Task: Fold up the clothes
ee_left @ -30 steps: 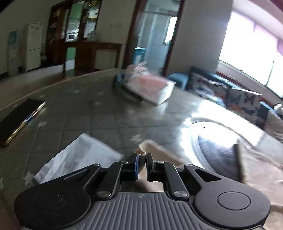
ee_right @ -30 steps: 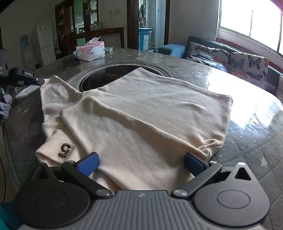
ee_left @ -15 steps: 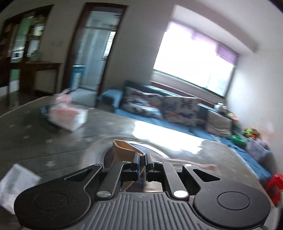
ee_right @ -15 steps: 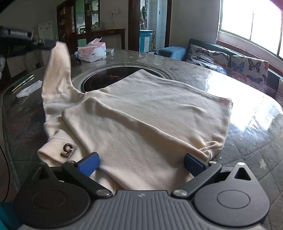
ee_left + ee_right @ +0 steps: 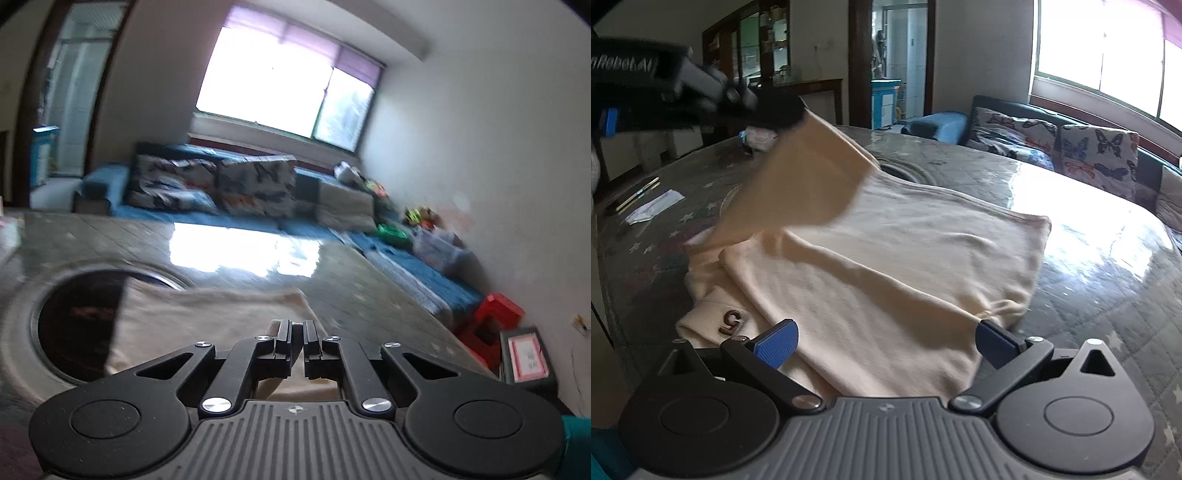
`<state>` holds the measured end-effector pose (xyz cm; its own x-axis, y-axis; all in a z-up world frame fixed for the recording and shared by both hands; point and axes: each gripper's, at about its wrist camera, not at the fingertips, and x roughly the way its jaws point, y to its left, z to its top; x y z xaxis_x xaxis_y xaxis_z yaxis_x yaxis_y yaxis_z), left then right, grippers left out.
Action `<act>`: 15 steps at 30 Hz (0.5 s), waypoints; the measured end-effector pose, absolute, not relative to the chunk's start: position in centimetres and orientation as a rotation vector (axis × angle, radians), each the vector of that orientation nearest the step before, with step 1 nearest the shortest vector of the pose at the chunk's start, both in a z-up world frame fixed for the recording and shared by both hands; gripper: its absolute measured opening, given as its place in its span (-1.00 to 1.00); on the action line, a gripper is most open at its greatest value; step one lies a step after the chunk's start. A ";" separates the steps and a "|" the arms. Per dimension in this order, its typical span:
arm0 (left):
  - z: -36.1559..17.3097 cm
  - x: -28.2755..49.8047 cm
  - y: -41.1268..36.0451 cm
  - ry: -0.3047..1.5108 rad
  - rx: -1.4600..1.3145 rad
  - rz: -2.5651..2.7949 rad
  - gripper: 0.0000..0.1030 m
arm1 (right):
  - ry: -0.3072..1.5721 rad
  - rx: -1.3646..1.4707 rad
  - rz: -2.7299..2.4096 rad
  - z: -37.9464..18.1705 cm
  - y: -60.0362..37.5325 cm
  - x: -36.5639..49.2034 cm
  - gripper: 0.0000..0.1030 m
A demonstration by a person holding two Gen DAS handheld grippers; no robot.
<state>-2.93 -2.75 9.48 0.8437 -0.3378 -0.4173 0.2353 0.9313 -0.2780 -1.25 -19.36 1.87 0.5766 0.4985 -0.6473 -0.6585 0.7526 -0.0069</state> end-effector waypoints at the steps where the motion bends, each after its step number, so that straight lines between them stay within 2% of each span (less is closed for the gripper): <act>1: 9.0 -2.7 -3.2 0.497 -0.214 -0.317 -0.87 | 0.671 -0.257 0.679 1.9 -19.6 -1.3 1.00; 8: 5.6 -3.4 -4.1 0.622 -0.187 -0.380 -0.72 | 0.679 -0.253 0.639 2.2 -21.4 -1.4 1.00; 12: 5.7 -3.8 -2.2 0.611 -0.166 -0.345 -0.23 | 0.673 -0.245 0.612 2.8 -22.3 -1.6 1.00; 15: 5.9 -3.4 0.3 0.603 -0.167 -0.269 -0.16 | 0.654 -0.226 0.605 3.6 -22.7 -1.5 1.00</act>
<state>-3.40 0.32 5.92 0.7899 -0.2976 -0.5361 0.2006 0.9516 -0.2328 -1.47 -22.73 3.63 0.6304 0.4547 -0.6292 -0.5924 0.8056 -0.0114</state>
